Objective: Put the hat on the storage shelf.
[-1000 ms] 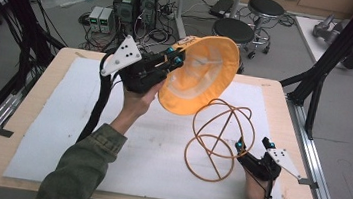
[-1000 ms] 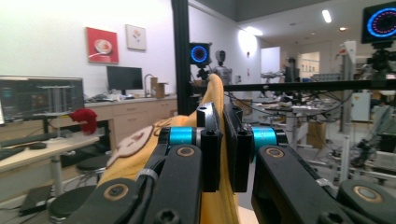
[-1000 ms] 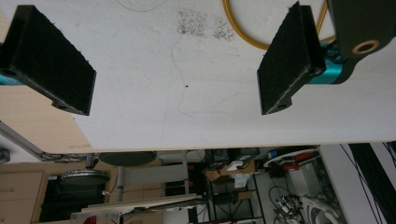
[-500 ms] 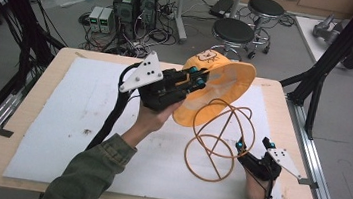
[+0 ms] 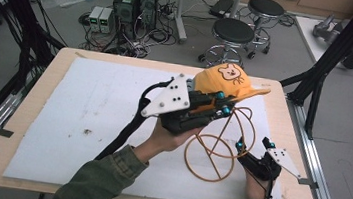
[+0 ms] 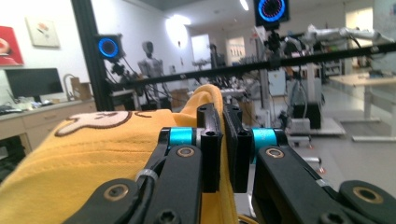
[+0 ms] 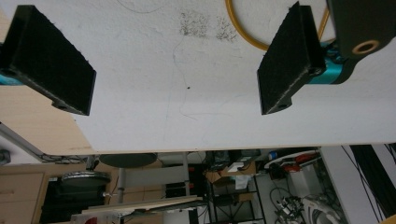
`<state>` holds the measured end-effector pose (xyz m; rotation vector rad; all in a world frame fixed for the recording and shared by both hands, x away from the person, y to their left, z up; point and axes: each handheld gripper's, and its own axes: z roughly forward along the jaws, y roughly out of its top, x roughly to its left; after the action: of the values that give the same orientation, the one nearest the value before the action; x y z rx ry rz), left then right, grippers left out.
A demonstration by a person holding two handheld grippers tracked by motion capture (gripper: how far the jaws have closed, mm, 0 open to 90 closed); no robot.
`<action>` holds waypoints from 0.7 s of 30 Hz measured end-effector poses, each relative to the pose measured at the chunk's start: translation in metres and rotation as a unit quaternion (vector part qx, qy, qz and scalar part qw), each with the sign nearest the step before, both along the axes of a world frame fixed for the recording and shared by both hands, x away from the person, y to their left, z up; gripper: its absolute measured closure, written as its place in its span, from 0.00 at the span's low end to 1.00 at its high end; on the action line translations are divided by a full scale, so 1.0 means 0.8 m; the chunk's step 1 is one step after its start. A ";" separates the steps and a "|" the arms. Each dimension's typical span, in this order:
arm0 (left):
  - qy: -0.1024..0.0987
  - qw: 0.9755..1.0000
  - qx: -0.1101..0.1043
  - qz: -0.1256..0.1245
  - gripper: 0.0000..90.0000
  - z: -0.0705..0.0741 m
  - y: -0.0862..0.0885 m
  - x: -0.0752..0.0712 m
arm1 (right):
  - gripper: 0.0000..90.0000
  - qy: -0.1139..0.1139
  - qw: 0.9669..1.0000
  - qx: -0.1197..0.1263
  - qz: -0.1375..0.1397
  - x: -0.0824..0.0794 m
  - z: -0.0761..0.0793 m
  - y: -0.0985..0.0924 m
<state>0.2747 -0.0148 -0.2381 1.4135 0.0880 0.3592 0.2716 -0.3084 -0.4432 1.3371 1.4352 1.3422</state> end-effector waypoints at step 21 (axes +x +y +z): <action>-0.035 0.993 0.085 -0.072 0.96 -0.023 -0.042 -0.028 | 0.12 0.001 1.000 -0.001 0.000 0.001 0.000 -0.001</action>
<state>0.2523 -0.0487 -0.2567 1.5642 -0.1037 0.3013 0.2722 -0.3092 -0.4433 1.3370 1.4368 1.3394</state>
